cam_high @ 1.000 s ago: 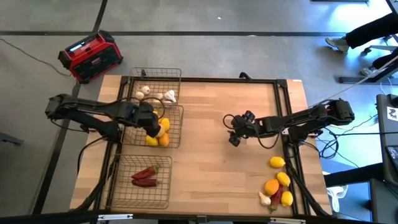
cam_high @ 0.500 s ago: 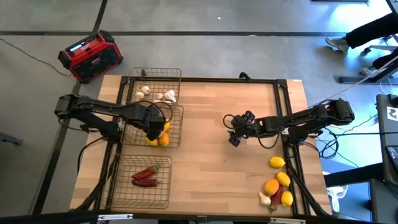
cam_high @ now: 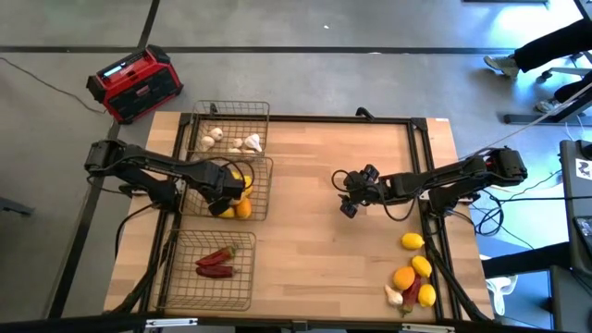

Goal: Sort produce into baskets
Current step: Put the lemon in the middle wire basket

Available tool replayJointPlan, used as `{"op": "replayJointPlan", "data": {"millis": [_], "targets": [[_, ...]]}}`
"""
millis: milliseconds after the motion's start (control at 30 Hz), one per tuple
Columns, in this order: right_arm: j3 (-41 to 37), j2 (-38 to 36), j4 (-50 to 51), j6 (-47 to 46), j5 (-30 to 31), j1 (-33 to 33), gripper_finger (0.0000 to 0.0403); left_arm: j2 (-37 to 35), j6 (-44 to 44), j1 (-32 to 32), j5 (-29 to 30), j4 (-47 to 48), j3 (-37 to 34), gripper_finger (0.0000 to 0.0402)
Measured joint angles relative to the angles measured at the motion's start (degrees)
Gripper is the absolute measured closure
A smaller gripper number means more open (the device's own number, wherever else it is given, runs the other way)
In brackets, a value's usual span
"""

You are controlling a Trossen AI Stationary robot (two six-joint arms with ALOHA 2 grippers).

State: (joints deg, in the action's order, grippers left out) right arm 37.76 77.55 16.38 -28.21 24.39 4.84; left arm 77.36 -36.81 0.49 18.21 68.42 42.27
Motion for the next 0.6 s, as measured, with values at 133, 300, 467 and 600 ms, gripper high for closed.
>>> {"op": "replayJointPlan", "data": {"millis": [133,300,467,600], "targets": [[0.00,0.00,-0.03,0.01,0.00,0.00,0.0100,-0.02,-0.54,0.00,-0.30,-0.36,-0.66,0.0249],[0.00,-0.01,-0.13,0.01,0.00,0.00,0.0100,-0.02,-1.89,0.97,-0.33,-0.66,-0.69,0.0223],[0.00,-0.01,-0.17,0.01,0.00,0.00,0.0100,-0.02,-1.87,2.42,-1.90,-0.58,-0.70,0.0181],[0.02,-0.01,-0.19,0.01,0.01,0.00,0.0100,-0.05,0.16,2.51,-2.09,0.10,0.26,0.0170]]}}
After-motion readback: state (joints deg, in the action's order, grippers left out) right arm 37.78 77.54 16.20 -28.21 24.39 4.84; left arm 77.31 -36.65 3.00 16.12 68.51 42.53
